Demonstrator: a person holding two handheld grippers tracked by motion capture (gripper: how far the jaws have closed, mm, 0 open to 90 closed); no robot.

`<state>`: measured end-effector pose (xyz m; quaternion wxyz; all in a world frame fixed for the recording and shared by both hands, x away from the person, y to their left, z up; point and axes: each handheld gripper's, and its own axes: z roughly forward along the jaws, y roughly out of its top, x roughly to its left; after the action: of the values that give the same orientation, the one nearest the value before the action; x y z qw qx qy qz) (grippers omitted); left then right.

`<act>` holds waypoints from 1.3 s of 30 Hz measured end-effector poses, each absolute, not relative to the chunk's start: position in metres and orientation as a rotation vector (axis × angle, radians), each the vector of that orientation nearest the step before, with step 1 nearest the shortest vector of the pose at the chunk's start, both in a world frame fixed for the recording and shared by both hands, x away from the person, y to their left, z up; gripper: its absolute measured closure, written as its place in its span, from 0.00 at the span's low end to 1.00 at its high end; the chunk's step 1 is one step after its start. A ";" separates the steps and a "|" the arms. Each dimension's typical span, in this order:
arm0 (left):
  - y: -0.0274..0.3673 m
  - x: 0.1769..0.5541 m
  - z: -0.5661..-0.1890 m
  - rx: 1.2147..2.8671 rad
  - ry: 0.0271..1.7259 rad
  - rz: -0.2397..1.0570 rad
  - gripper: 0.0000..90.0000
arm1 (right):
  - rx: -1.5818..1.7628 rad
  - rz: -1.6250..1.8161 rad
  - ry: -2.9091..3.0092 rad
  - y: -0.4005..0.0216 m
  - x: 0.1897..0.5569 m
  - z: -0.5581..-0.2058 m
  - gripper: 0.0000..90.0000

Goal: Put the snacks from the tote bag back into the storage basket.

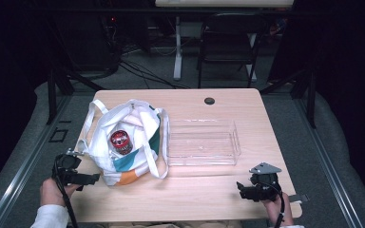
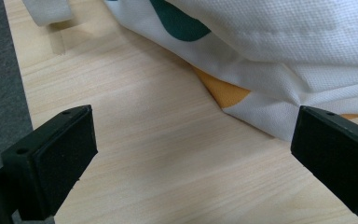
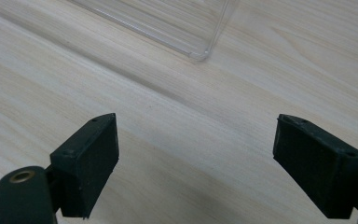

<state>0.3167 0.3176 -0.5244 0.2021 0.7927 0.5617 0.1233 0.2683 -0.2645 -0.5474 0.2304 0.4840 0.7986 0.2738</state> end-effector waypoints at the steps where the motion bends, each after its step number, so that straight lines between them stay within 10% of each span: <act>1: 0.317 0.317 -0.524 2.217 1.566 0.346 0.00 | 1.332 0.752 2.197 -0.265 0.268 -0.547 0.15; 39: 0.312 0.319 -0.488 2.171 1.554 0.329 0.00 | 1.329 0.759 2.180 -0.265 0.268 -0.546 0.13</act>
<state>0.3186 0.3123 -0.4878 0.2237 0.7866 0.5630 0.1190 0.2679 -0.2646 -0.5462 0.2367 0.4848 0.7951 0.2770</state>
